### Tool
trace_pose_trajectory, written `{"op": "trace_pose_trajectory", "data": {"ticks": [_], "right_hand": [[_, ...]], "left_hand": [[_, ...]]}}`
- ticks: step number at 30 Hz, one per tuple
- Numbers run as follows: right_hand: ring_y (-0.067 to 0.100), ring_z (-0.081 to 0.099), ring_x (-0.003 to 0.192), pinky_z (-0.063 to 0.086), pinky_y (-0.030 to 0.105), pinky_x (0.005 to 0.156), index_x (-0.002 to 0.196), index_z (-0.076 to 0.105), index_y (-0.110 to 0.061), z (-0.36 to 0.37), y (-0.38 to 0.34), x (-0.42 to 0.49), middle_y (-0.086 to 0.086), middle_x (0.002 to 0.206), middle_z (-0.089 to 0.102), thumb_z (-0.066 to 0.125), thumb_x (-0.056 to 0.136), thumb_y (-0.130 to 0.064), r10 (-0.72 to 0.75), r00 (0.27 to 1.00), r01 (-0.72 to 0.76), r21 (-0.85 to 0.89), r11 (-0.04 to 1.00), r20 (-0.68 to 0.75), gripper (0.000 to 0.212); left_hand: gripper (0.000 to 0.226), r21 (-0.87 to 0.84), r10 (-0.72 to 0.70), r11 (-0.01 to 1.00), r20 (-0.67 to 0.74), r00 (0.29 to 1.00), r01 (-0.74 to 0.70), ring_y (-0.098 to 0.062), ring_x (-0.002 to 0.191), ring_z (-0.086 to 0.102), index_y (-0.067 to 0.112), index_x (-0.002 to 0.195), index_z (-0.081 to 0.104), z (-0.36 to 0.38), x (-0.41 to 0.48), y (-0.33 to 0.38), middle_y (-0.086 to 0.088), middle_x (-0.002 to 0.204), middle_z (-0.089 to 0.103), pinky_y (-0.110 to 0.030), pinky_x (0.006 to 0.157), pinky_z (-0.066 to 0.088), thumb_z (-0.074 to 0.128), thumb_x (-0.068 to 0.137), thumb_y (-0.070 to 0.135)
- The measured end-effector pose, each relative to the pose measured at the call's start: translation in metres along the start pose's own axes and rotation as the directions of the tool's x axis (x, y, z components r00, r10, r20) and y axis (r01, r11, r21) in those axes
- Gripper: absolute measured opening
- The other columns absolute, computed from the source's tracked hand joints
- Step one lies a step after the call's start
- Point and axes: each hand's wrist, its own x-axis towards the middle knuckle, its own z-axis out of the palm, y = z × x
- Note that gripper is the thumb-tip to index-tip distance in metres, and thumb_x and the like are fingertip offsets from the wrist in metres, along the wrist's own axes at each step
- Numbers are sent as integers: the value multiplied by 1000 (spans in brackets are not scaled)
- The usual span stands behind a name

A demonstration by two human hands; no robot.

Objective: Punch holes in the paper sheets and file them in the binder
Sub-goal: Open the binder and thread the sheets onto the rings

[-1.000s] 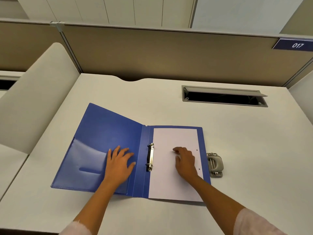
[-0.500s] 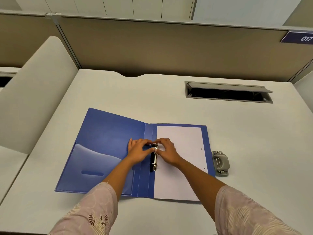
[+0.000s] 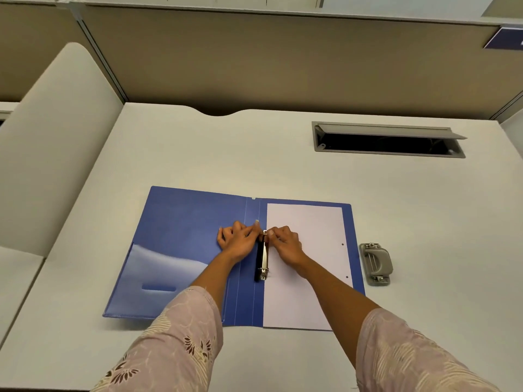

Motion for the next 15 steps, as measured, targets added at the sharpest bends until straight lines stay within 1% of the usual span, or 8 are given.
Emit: {"op": "trace_pose_trajectory", "data": {"ticks": [1,3,5,7,9,11,13,15], "right_hand": [[20,37,116,29,35,100,103,64,-23,-1,0,1,1,112,51,32,99,-46,32,999,-33,56,998,15,40],[18,33,119,24,35,106,107,64,-24,-3,0,3,-3,109,49,32,97,-51,95,994,-104,185,977,57,43],[16,31,123,22,37,109,109,62,-25,-3,0,5,-8,105,49,32,95,-57,131,987,-150,248,957,93,46],[17,30,125,22,38,110,105,60,-29,-5,-2,5,-13,101,48,32,95,-57,153,982,-179,294,939,110,41],[18,31,126,20,40,112,94,57,-35,-7,-5,5,-16,98,44,32,96,-55,173,979,-200,331,922,110,32],[19,31,126,19,43,113,86,55,-38,-5,-7,6,-12,102,45,33,95,-55,182,977,-209,335,919,110,30],[21,35,126,20,45,113,75,57,-37,-3,-7,9,0,112,49,36,87,-65,203,974,-227,344,911,104,37],[22,42,116,25,48,111,62,56,-30,-2,-5,12,6,108,54,35,77,-75,203,975,-222,342,913,89,52]], "left_hand": [[47,-37,-35,999,11,999,36,-22,139,13,32,95,53,-1,0,3,-3,126,40,-41,118,-10,19,94,63],[60,-137,-99,986,1,995,98,-23,137,15,30,94,55,-2,6,1,-4,126,40,-42,118,0,14,87,74],[76,-227,-136,965,5,991,134,-21,127,29,32,92,60,-1,15,-5,0,117,48,-40,113,16,9,76,86],[96,-311,-169,936,7,986,162,-17,120,42,30,92,65,7,33,-17,2,110,59,-35,102,25,5,60,97],[104,-324,-188,928,20,982,184,-15,116,46,29,93,67,13,46,-24,1,109,62,-32,98,25,3,54,100],[102,-343,-163,925,36,986,165,-11,112,46,28,88,70,7,36,-15,3,106,64,-28,95,23,2,59,97],[100,-361,-113,925,44,993,121,-5,107,48,26,76,72,-1,24,-6,10,93,70,-22,85,24,1,63,94],[100,-390,-81,915,78,994,105,-6,108,52,25,65,71,-8,16,1,8,83,71,-19,79,26,0,61,95]]}}
